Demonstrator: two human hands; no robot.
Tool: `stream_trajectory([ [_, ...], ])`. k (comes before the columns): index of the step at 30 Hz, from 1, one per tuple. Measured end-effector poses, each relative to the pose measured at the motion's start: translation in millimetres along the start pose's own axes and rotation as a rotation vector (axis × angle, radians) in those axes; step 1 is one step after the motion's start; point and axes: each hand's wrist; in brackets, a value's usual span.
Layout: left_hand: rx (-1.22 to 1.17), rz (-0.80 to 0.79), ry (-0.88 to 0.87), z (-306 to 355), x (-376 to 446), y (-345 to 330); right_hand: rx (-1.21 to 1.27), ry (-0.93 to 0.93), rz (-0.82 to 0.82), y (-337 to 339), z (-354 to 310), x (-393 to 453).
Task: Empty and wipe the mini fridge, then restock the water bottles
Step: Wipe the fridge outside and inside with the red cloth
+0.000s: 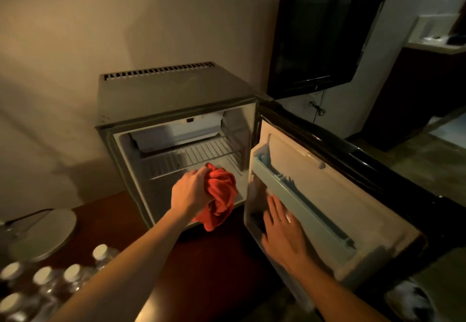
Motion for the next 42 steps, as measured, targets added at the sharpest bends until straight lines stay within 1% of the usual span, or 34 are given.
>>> stream_trajectory([
  [3, 0.027, 0.013, 0.012, 5, 0, -6, 0.043, 0.025, 0.074, -10, 9, 6],
  [7, 0.129, 0.024, -0.019, 3, -11, -17, 0.081, 0.07, 0.019, -21, -9, 18],
  [9, 0.185, 0.042, -0.028, -2, -17, -23, 0.156, 0.042, 0.014, -25, -18, 29],
  [12, 0.231, 0.07, -0.015, -11, -25, -34, 0.252, -0.048, 0.014, -28, -23, 45],
  [14, 0.245, 0.092, -0.006, -17, -30, -43, 0.294, -0.074, 0.076, -35, -21, 52],
  [17, 0.252, 0.12, 0.009, -25, -30, -62, 0.278, -0.045, 0.134, -55, -10, 60],
  [23, 0.216, 0.199, 0.003, -21, -25, -113, 0.221, 0.01, 0.352, -91, 12, 74],
  [27, 0.2, 0.245, 0.018, -8, -32, -148, 0.209, 0.084, 0.524, -112, 28, 83],
  [29, 0.181, 0.268, 0.067, 2, -43, -161, 0.203, 0.122, 0.548, -122, 37, 82],
  [33, 0.149, 0.257, 0.189, 16, -69, -179, 0.261, 0.205, 0.506, -139, 49, 74],
  [36, 0.166, 0.249, 0.226, 19, -78, -185, 0.296, 0.204, 0.583, -144, 49, 71],
  [39, 0.175, 0.247, 0.239, 17, -85, -187, 0.332, 0.204, 0.714, -149, 42, 67],
  [40, 0.165, 0.249, 0.238, 15, -86, -188, 0.35, 0.237, 0.752, -151, 37, 66],
  [42, 0.139, 0.263, 0.239, 13, -87, -187, 0.406, 0.39, 0.792, -152, 22, 65],
])
Point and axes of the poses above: each hand's wrist, its own x-axis towards the middle knuckle, its own y-axis out of the back of the hand, z = x × y, and after that the axes turned 15 degrees about -z, right-handed
